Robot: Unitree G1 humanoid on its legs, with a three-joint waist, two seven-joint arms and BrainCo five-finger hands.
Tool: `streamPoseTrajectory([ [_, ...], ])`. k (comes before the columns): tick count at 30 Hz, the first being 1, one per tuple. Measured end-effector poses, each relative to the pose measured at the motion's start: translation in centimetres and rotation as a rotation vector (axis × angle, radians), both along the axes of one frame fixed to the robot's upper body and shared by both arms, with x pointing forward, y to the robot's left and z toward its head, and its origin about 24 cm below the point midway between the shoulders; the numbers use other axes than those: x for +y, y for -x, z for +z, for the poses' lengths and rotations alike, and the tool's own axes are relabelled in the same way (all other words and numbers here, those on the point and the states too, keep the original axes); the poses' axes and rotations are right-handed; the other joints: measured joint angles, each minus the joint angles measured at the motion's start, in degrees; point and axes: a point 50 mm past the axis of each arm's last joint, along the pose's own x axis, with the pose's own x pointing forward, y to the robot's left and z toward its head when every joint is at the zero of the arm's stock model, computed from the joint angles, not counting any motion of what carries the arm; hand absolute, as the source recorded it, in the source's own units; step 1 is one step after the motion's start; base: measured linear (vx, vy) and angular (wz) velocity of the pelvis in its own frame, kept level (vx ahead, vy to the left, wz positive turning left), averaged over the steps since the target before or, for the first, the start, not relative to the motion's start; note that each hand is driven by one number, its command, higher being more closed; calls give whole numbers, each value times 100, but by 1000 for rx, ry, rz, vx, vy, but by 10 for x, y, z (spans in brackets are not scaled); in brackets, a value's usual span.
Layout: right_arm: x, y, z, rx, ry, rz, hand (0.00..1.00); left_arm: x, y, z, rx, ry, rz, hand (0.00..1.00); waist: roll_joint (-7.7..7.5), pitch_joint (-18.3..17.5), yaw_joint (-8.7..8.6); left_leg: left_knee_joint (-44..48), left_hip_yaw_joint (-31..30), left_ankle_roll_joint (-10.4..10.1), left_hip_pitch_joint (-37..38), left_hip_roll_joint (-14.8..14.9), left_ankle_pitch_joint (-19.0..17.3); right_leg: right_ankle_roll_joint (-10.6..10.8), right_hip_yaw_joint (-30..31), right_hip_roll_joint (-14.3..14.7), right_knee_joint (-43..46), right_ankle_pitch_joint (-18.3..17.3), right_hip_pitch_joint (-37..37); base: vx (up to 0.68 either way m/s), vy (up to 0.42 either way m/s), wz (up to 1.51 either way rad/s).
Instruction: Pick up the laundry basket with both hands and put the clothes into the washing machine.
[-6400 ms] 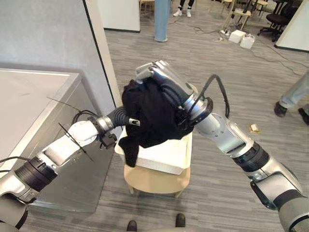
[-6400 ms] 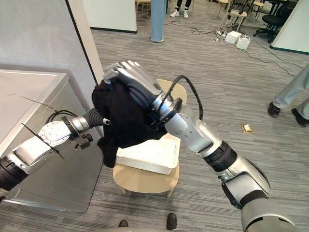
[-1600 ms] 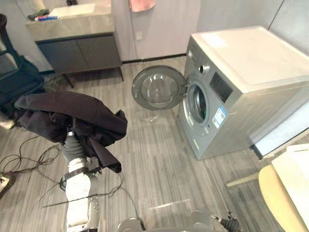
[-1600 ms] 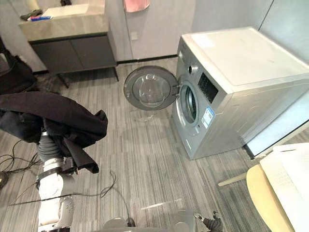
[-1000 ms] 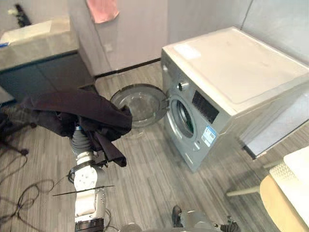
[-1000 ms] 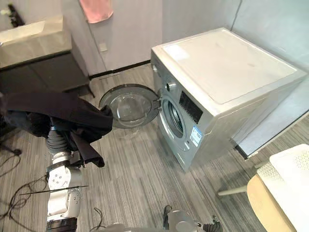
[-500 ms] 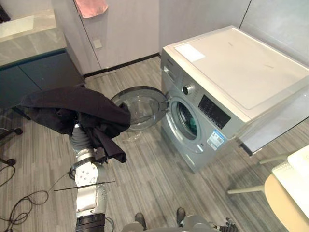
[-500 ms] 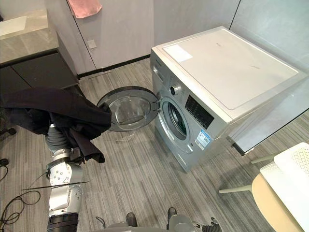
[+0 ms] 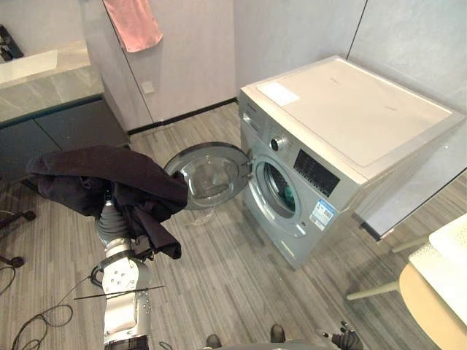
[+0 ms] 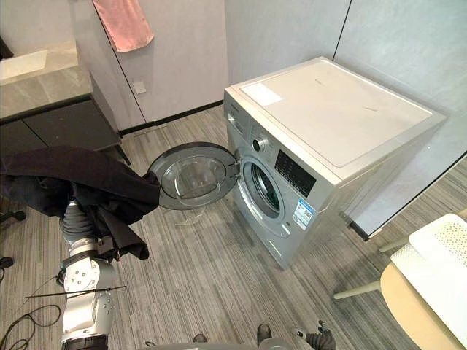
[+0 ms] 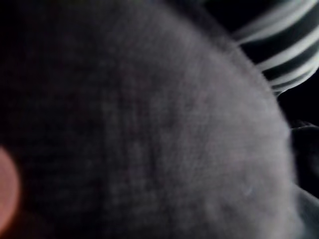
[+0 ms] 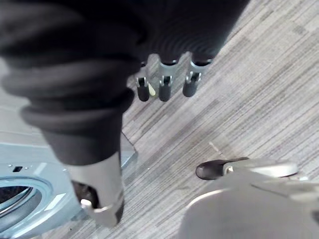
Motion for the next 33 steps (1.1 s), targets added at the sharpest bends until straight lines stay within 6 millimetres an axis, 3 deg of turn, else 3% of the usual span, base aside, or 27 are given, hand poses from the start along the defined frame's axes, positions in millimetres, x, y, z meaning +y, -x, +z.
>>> streamPoseTrajectory([
  [7, -4, -3, 3, -80, -39, -64, 0, -18, -1, -7, 19, 43, -44, 100, -26, 54, 13, 322, -248, 45, -493, 22, -34, -6, -249, -13, 20, -2, -215, 18, -12, 18],
  [10, -8, -4, 4, -84, -32, -71, 0, -31, -9, -2, -8, 48, -90, 100, -30, 271, 25, 962, -307, 193, -867, 83, -319, -25, -617, -94, 276, -149, -239, -5, 42, 61],
  [12, -13, -8, 6, -93, -14, -68, 0, -37, -11, -2, -14, 70, -103, 100, -5, 369, 42, 1899, 418, 341, -1113, 492, -733, -26, -752, -243, 634, -333, -281, 3, 94, 41],
  [13, -13, -9, 6, -95, -14, -68, 0, -38, -11, -2, -14, 69, -111, 100, -26, 381, 37, 2218, 427, 415, -1210, 556, -784, -8, -768, -325, 733, -376, -318, 23, 132, 26],
  [15, -18, -9, 7, -97, 0, -68, 0, -45, -13, -2, -12, 71, -143, 100, -52, 409, 15, 2800, 119, 410, -1347, 696, -830, 191, -755, -603, 1031, -512, -390, 11, 194, 19],
  [16, -22, -6, 8, -89, 11, -76, 0, -51, -13, -4, -7, 75, -167, 100, 57, 362, 12, 2641, -320, -29, -1225, 692, -796, 347, -754, -708, 1142, -561, -407, 14, 323, 4],
  [17, -26, -5, 8, -90, 16, -93, 0, -56, -14, -3, -10, 77, -193, 100, 156, 310, 15, 2406, -579, -240, -1091, 515, -1147, 541, -705, -866, 1257, -593, -494, 27, 422, 7],
  [19, -18, 1, 5, -84, -12, -125, 0, -62, -16, -2, -12, 61, -234, 100, -32, 382, -48, 2488, -389, 31, -1092, 38, -1462, 760, -646, -1444, 1708, -728, -662, 5, 563, 17],
  [20, -14, 5, 3, -68, -27, -131, 0, -65, -17, -6, 5, 64, -248, 100, -35, 391, -28, 2558, -343, 14, -1083, -102, -1685, 601, -656, -1592, 2047, -752, -829, -16, 402, -2],
  [21, -10, 6, 1, -56, -41, -128, 0, -68, -17, -12, 32, 66, -268, 100, -9, 409, 13, 2546, -221, 61, -1020, -188, -1780, 51, -643, -1713, 2536, -766, -1107, 16, 312, -25],
  [22, -8, 5, 1, -59, -49, -132, 0, -68, -16, -16, 49, 68, -270, 100, 15, 427, 13, 2525, -148, 131, -964, -222, -1821, -201, -605, -1748, 2864, -760, -1293, 51, 359, -59],
  [24, 0, 0, 2, -84, -66, -107, 0, -65, -11, -27, 114, 50, -285, 100, -5, 615, -53, 2122, 70, 268, -364, -344, -1897, -21, -497, -1384, 4118, -1286, -1696, 74, 314, -65],
  [25, 3, 0, 2, -87, -70, -94, 0, -65, -10, -29, 121, 44, -297, 100, 24, 623, -86, 2003, 124, 266, -261, -356, -1894, 52, -507, -1205, 4248, -1413, -1762, 91, 201, -46],
  [26, 6, -2, 2, -96, -82, -81, 0, -68, -10, -29, 124, 32, -322, 100, -77, 587, -159, 1783, 247, 235, -78, -383, -1875, 125, -741, -907, 4288, -1577, -1806, 117, 171, -43],
  [27, 9, -2, 3, -101, -88, -73, 0, -74, -11, -28, 122, 22, -358, 100, -71, 582, -165, 1558, 373, 211, 41, -488, -1860, 69, -1265, -795, 4159, -1621, -1868, 140, 157, -39],
  [28, 11, -2, 2, -101, -92, -69, 0, -77, -12, -27, 119, 19, -380, 100, -164, 549, -162, 1480, 440, 208, 92, -552, -1856, 10, -1634, -787, 4042, -1630, -1858, 227, 161, -36],
  [29, 13, 1, 1, -93, -97, -72, 0, -84, -13, -26, 115, 16, -411, 100, -245, 507, -166, 1383, 549, 208, 144, -699, -1854, -272, -2455, -807, 3670, -1637, -1790, 232, 113, -20],
  [30, 13, 3, 1, -88, -99, -74, 0, -87, -14, -26, 115, 9, -431, 100, -265, 497, -177, 1395, 553, 230, 147, -743, -1866, -414, -2718, -805, 3466, -1597, -1720, 337, 89, -8],
  [31, 14, 9, 0, -75, -103, -80, 0, -96, -16, -25, 116, 11, -466, 100, -282, 485, -186, 1490, 590, 251, 191, -811, -1873, -745, -2864, -763, 3083, -1677, -1491, 291, 22, -1],
  [32, 14, 10, 0, -74, -103, -88, 0, -100, -16, -26, 123, 20, -475, 100, -194, 502, -178, 1638, 632, 279, 225, -751, -1857, -796, -2876, -685, 3010, -1671, -1383, 380, 21, -10],
  [33, 10, 10, 2, -81, -91, -86, 0, -103, -15, -29, 129, 46, -476, 100, -131, 544, -244, 2477, 725, 245, 120, -481, -1874, -802, -2903, -542, 2789, -1671, -1040, 306, 22, -23],
])
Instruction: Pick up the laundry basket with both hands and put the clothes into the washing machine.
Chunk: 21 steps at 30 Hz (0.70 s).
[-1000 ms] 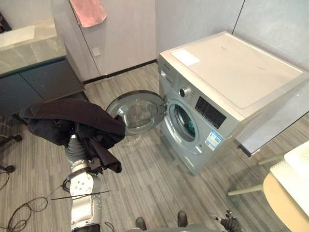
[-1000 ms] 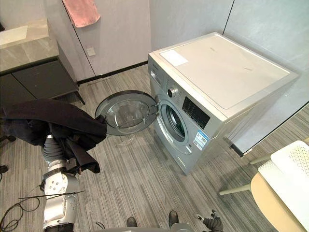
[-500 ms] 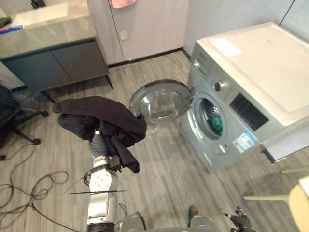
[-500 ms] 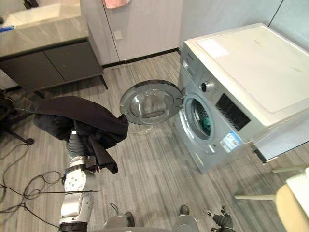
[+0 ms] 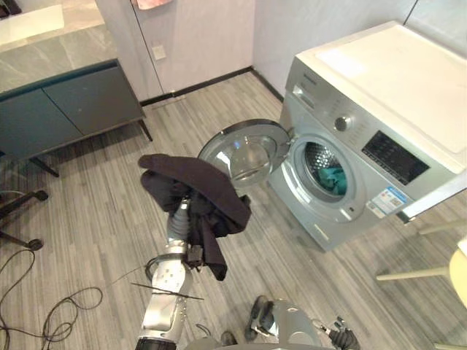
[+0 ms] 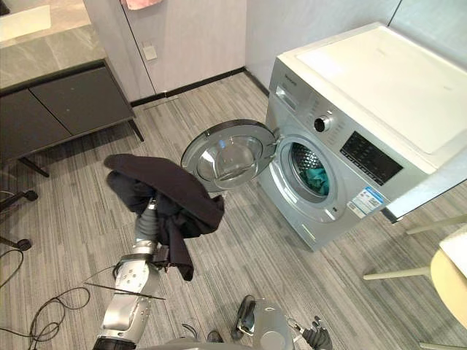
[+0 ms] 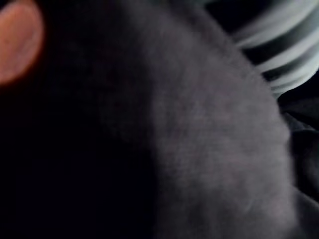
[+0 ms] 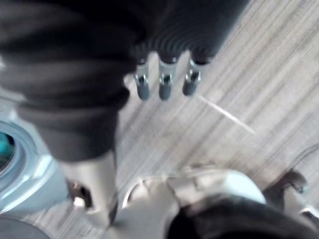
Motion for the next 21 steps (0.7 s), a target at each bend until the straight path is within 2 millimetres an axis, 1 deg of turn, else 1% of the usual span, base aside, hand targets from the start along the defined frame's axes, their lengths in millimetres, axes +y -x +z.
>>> streamPoseTrajectory([
  [1, 1, 0, 1, -6, 2, 13, 0, -1, 0, -2, 6, 11, -2, 100, -5, 7, -27, 1029, 16, -81, -234, 284, 57, 1, 25, 139, -195, 1, 314, 442, 11, -47],
  [2, 3, -4, 5, -31, 11, 41, 0, 2, 1, -3, 10, 20, 6, 100, 15, 13, 21, 2620, 12, -110, -612, 779, 583, 0, 221, 391, -460, -2, 761, 432, 33, -115],
  [3, 6, -12, 9, -67, 18, 76, 0, 3, 4, -5, 19, 30, 12, 100, -4, 0, 274, 3712, -24, 14, -961, 1170, 897, -5, 622, 518, -512, -53, 1012, 413, 53, -148],
  [4, 6, -17, 12, -88, 25, 92, 0, 3, 5, -7, 26, 38, 10, 100, -20, -15, 365, 4088, -81, 16, -1115, 1316, 896, 4, 788, 546, -509, -76, 1043, 312, 104, -173],
  [5, 8, -27, 18, -132, 35, 120, 0, 3, 8, -10, 37, 53, 4, 100, 0, -43, 430, 4496, -350, 84, -1462, 1511, 853, 73, 1080, 556, -521, -144, 1140, 246, 105, -124],
  [6, 10, -33, 20, -153, 36, 135, 0, 3, 10, -12, 49, 60, 5, 100, 16, -51, 440, 4481, -531, 136, -1715, 1597, 785, 132, 1276, 535, -530, -179, 1219, 390, 228, -132],
  [7, 14, -38, 22, -165, 32, 155, 0, 3, 15, -17, 71, 69, 7, 100, 52, -77, 488, 4275, -710, 213, -1900, 1723, 721, 168, 1619, 510, -507, -198, 1217, 315, 248, -122],
  [8, 17, -41, 22, -167, 30, 172, 0, 2, 17, -21, 90, 79, 6, 100, 45, -82, 548, 3993, -884, 188, -1963, 1759, 702, 238, 1857, 438, -481, -217, 1205, 292, 280, -118],
  [9, 20, -42, 21, -166, 28, 184, 0, 1, 18, -24, 106, 86, 1, 100, 25, -81, 587, 3658, -981, 202, -1972, 1703, 696, 326, 2028, 370, -481, -225, 1203, 246, 357, -124],
  [10, 26, -46, 21, -172, 21, 203, 0, -1, 20, -34, 152, 88, -12, 100, 13, -90, 621, 2496, -1230, 198, -1915, 1556, 697, 445, 2371, 218, -528, -182, 1182, 244, 380, -109],
  [11, 29, -47, 21, -172, 14, 208, 0, -2, 22, -39, 177, 87, -24, 100, 11, -91, 627, 1623, -1402, 169, -1810, 1411, 713, 564, 2553, 125, -572, -141, 1174, 245, 402, -105],
  [12, 30, -45, 19, -162, 9, 207, 0, -3, 23, -43, 196, 87, -32, 100, 19, -99, 632, 952, -1597, 125, -1705, 1301, 748, 646, 2672, 62, -588, -133, 1157, 244, 481, -93],
  [13, 27, -42, 19, -155, 15, 204, 0, -8, 26, -52, 240, 92, -51, 100, 199, -248, 664, -288, -2079, -134, -1508, 1157, 1257, 965, 2925, 16, -575, -187, 1044, 264, 559, -94],
  [14, 27, -41, 14, -126, 8, 206, 0, -9, 28, -64, 293, 81, -71, 100, 69, -320, 637, -439, -2137, -755, -1436, 983, 1301, 1225, 3194, -152, -582, -270, 928, 216, 468, -81],
  [15, 29, -38, 12, -112, -3, 200, 0, -8, 29, -70, 322, 76, -71, 100, -20, -370, 578, -452, -2049, -683, -1400, 899, 1259, 1235, 3274, -241, -648, -184, 909, 162, 287, -53],
  [16, 35, -35, 9, -103, -21, 199, 0, -6, 31, -74, 348, 65, -71, 100, -101, -366, 567, -375, -1878, -575, -1385, 824, 1172, 1319, 3389, -332, -742, -31, 910, 160, 249, -53],
  [17, 39, -36, 9, -104, -29, 208, 0, -6, 34, -77, 361, 61, -72, 100, -183, -358, 565, -190, -1684, -469, -1379, 800, 1013, 1431, 3514, -406, -819, 151, 898, 184, 310, -70],
  [18, 41, -37, 9, -105, -32, 219, 0, -5, 35, -77, 367, 55, -77, 100, -224, -368, 568, -53, -1510, -431, -1381, 818, 912, 1452, 3674, -429, -856, 277, 846, 141, 372, -105],
  [19, 41, -40, 8, -102, -29, 236, 0, -4, 35, -77, 366, 44, -83, 100, -233, -377, 580, -5, -1232, -375, -1349, 836, 801, 1506, 3829, -447, -877, 474, 688, 80, 316, -115],
  [20, 41, -45, 8, -101, -24, 251, 0, -2, 34, -77, 362, 36, -85, 100, -230, -377, 585, -54, -972, -338, -1300, 927, 752, 1512, 3774, -451, -890, 654, 527, 36, 335, -155],
  [21, 44, -53, 7, -98, -23, 283, 0, 0, 33, -77, 363, 27, -85, 100, -199, -358, 596, -145, -641, -328, -1237, 1010, 744, 1418, 3456, -460, -996, 960, 319, -33, 163, -136],
])
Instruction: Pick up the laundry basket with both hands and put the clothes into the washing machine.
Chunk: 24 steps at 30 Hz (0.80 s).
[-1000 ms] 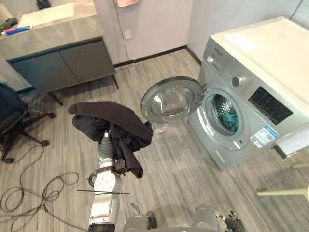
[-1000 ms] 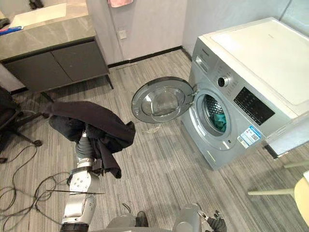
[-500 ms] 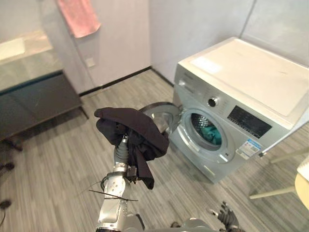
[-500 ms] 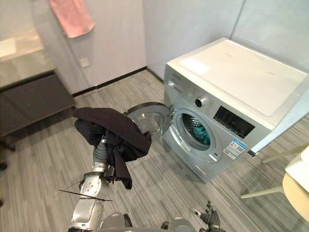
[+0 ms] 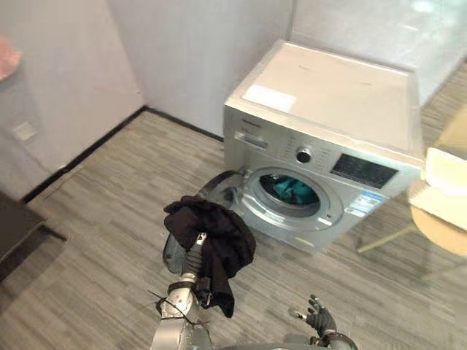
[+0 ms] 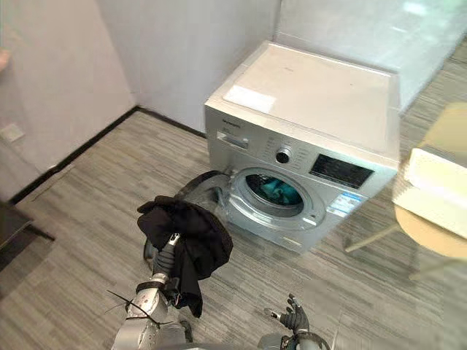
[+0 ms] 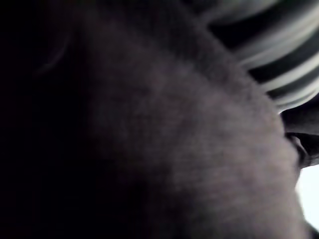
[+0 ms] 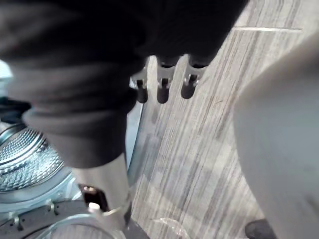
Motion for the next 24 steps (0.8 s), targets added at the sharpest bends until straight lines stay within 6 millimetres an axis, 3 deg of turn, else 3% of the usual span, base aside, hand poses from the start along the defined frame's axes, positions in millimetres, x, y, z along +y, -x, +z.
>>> streamPoseTrajectory([
  [3, -1, -13, 0, 4, 19, 53, 0, 6, -3, -13, 55, -38, -21, 100, 108, 71, -47, -63, 528, 19, 69, 95, 13, -248, -782, -130, -296, 335, -335, -59, 76, -131],
  [5, -5, -20, 1, -5, 35, 65, 0, 12, -6, -16, 69, -64, -22, 100, 100, 175, -59, 41, 415, 4, 83, 115, 3, -219, -709, -103, -291, 318, -481, -68, -80, -98],
  [6, -13, -23, 3, -11, 60, 69, 0, 13, -9, -17, 73, -70, -23, 100, 239, 282, -84, 33, 326, -77, 85, 145, -46, -87, -731, -45, -347, 334, -536, -99, -150, -67],
  [7, -23, -23, 5, -10, 88, 73, 0, 14, -11, -16, 69, -72, -19, 100, 366, 363, -146, -43, 308, -107, 83, 204, -64, -72, -738, 39, -427, 345, -532, -83, -126, -38],
  [9, -26, -22, 5, -5, 97, 74, 0, 15, -10, -17, 76, -68, -8, 100, 394, 378, -171, -168, 342, -189, 102, 319, -35, -83, -731, 180, -457, 356, -590, -51, -129, -33],
  [11, -23, -22, 5, -11, 99, 100, 0, 24, -10, -18, 80, -66, 35, 100, 401, 372, -179, -69, 404, -396, 152, 729, -183, -184, -736, 590, -435, 326, -624, -41, -210, -49],
  [12, -22, -21, 5, -12, 96, 104, 0, 27, -9, -18, 82, -67, 51, 100, 378, 379, -159, -45, 402, -394, 183, 858, -201, -249, -769, 706, -415, 288, -609, 35, -297, -44],
  [13, -20, -18, 4, -10, 89, 101, 0, 39, -4, -21, 99, -60, 109, 100, 318, 394, -185, 53, 323, -110, 266, 1132, -252, -430, -941, 953, -325, 191, -468, 63, -254, -22],
  [14, -19, -17, 4, -9, 89, 98, 0, 43, -2, -21, 106, -57, 131, 100, 258, 426, -186, 201, 267, 247, 293, 1178, -256, -526, -966, 997, -297, 127, -395, 124, -234, -6],
  [15, -22, -14, 5, -12, 93, 89, 0, 49, -2, -22, 114, -48, 161, 100, 198, 514, -172, 630, 60, 851, 208, 1321, -157, -642, -1031, 1131, -278, 43, -203, 84, -189, 5],
  [16, -24, -12, 4, -9, 99, 85, 0, 50, 0, -22, 119, -41, 177, 100, 218, 553, -168, 869, -73, 898, 135, 1405, -40, -703, -1034, 1204, -283, 18, -116, 136, -246, 5],
  [17, -30, -10, 5, -5, 113, 79, 0, 51, 0, -23, 124, -21, 205, 100, 191, 604, -172, 1280, -324, 736, 14, 1518, 180, -764, -1040, 1289, -274, -27, 77, 153, -209, 8],
  [18, -37, -8, 5, 3, 125, 62, 0, 50, -1, -22, 120, -14, 207, 100, 149, 704, -176, 1623, -564, 422, -193, 1404, 61, -869, -1032, 1268, -272, -128, 163, 160, -150, 12],
  [19, -40, -6, 4, 14, 130, 52, 0, 50, -3, -21, 114, -13, 205, 100, 154, 718, -182, 1733, -658, 239, -302, 1266, -74, -888, -1031, 1227, -273, -146, 167, 176, -59, 14],
  [20, -45, -1, 2, 42, 136, 36, 0, 49, -9, -17, 95, -8, 204, 100, 173, 773, -175, 1786, -751, 1, -493, 938, -237, -905, -1023, 1130, -305, -159, 165, 132, -13, 13],
  [21, -47, 4, 0, 64, 134, 24, 0, 48, -15, -13, 76, -7, 205, 100, 134, 862, -169, 1647, -705, -18, -683, 601, -255, -903, -1027, 1066, -391, -164, 175, 152, 25, 12],
  [22, -47, 3, 0, 64, 132, 23, 0, 48, -18, -11, 66, -7, 206, 100, 157, 882, -161, 1515, -684, -18, -775, 442, -254, -903, -1027, 1037, -428, -164, 178, 118, 82, 7],
  [24, -47, 5, -2, 81, 124, 4, 0, 50, -26, -5, 40, -10, 224, 100, 237, 946, -108, 334, -475, -46, -852, -107, -12, -783, -1024, 993, -486, -101, 176, 160, 137, -19],
])
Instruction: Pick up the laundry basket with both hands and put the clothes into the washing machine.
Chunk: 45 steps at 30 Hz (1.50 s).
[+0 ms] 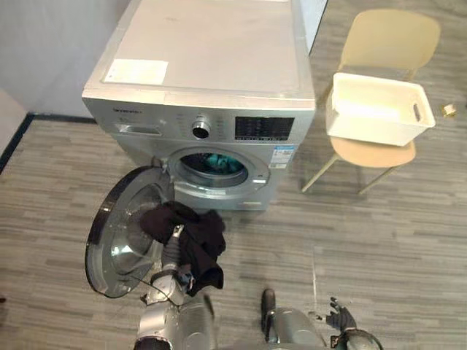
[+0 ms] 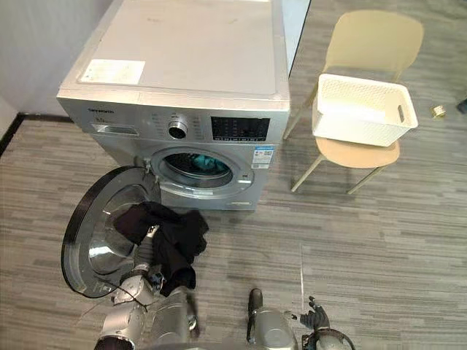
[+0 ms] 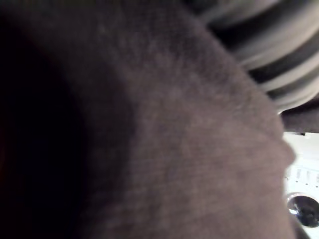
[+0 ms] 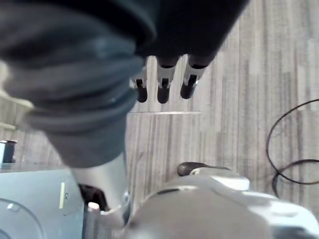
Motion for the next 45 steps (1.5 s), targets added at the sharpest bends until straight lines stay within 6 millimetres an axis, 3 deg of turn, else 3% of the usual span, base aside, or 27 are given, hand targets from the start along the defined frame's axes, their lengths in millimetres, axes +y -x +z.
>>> streamPoseTrajectory([
  [1, 0, -2, 0, -4, -3, -2, 0, 1, -2, 1, -5, -6, 2, 100, -16, 39, 52, -140, -13, 482, 81, -73, 296, 78, 80, 10, 10, -21, 9, 183, 143, -35],
  [2, 3, -3, 1, -13, -11, -3, 0, 2, -7, 3, -8, -8, 9, 100, -151, 58, 105, -253, 134, 452, 172, -166, 330, 197, 156, -102, -71, 21, 14, 206, 138, -22],
  [3, 6, -6, 1, -24, -14, 3, 0, 3, -10, 6, -21, -8, 12, 100, -195, 62, 114, -236, 148, 539, 144, -249, 274, 246, 159, -167, -210, 49, 57, 208, 137, -7],
  [7, 11, -19, 8, -76, 8, 64, 0, 1, -11, 5, -17, -16, -2, 100, -213, 71, 128, -44, 363, 603, 319, -341, 110, 397, 200, -322, 76, -52, 85, 160, 116, -19],
  [10, 29, -39, 14, -126, -4, 167, 0, -5, -13, 1, 1, -27, -51, 100, -211, 72, 164, -51, 592, 642, 547, -339, -98, 580, 308, -480, 799, -255, -279, 40, 61, -46],
  [13, 43, -53, 18, -160, -27, 198, 0, -13, -21, 7, -24, -17, -81, 100, -199, 186, 138, -256, 569, 757, 545, -308, -252, 498, 236, -517, 1438, -345, -820, -48, -11, -35],
  [16, 42, -61, 22, -175, -7, 226, 0, -17, -32, 9, -26, 18, -76, 100, -179, 325, 66, -110, 527, 607, 545, -129, -364, 449, 87, -734, 1197, -372, -1113, -27, -81, -6],
  [19, 54, -62, 22, -180, -7, 280, 0, -5, -50, 23, -68, 22, -12, 100, -562, 472, 29, 221, 302, 326, 511, -124, -430, 520, -22, -1017, 410, 214, -983, 100, -251, 41],
  [20, 57, -67, 26, -199, -3, 306, 0, -3, -58, 31, -101, 32, 18, 100, -543, 590, 20, 361, 130, 211, 463, -15, -474, 721, -41, -970, 548, 477, -978, 124, -280, 33],
  [27, 57, -68, 31, -240, -2, 319, 0, 23, -84, 72, -265, 102, 213, 100, -485, 625, -114, -772, -85, -472, 858, 436, 108, 179, -469, -412, 918, -47, -1101, 174, -249, 9],
  [29, 57, -67, 32, -251, -9, 325, 0, 29, -86, 78, -294, 127, 247, 100, -484, 624, -163, -921, -104, -525, 982, 511, 172, 109, -519, -350, 1087, -231, -1101, 161, -192, 6],
  [32, 56, -68, 33, -266, -21, 312, 0, 36, -84, 78, -306, 168, 286, 100, -479, 626, -241, -666, -183, -539, 933, 598, 179, 23, -594, -316, 1350, -458, -1100, 108, -123, 8],
  [35, 53, -70, 35, -277, -15, 308, 0, 40, -84, 78, -310, 207, 315, 100, -421, 720, -232, 235, -396, -531, 609, 704, 184, -56, -652, -290, 1472, -520, -974, 72, -72, 6],
  [37, 51, -75, 39, -306, -13, 297, 0, 39, -85, 80, -319, 219, 315, 100, -439, 898, -235, 1101, -591, -391, 163, 688, 162, -74, -646, -385, 1505, -659, -798, 35, 19, 22],
  [38, 51, -79, 42, -321, -16, 277, 0, 37, -91, 88, -345, 224, 306, 100, -419, 1044, -229, 1168, -641, -264, -104, 597, 27, -35, -683, -481, 1634, -770, -823, -47, 92, 34],
  [40, 47, -89, 46, -344, -4, 246, 0, 33, -102, 105, -391, 230, 299, 100, -392, 1188, -210, 476, -410, -218, -373, 449, 268, 71, -716, -617, 2123, -965, -1200, -77, 138, 25],
  [41, 51, -97, 48, -356, -13, 225, 0, 34, -111, 120, -433, 222, 294, 100, -546, 1286, -212, 540, -234, -145, -617, 397, 212, 176, -620, -749, 2592, -1176, -1566, -88, 120, 15],
  [45, 72, -122, 72, -486, -46, 231, 0, 25, -122, 144, -505, 272, 314, 100, -563, 1504, -85, 1711, -341, 34, -1590, 452, -104, 240, -578, -920, 3441, -1317, -2358, -66, 126, 0],
])
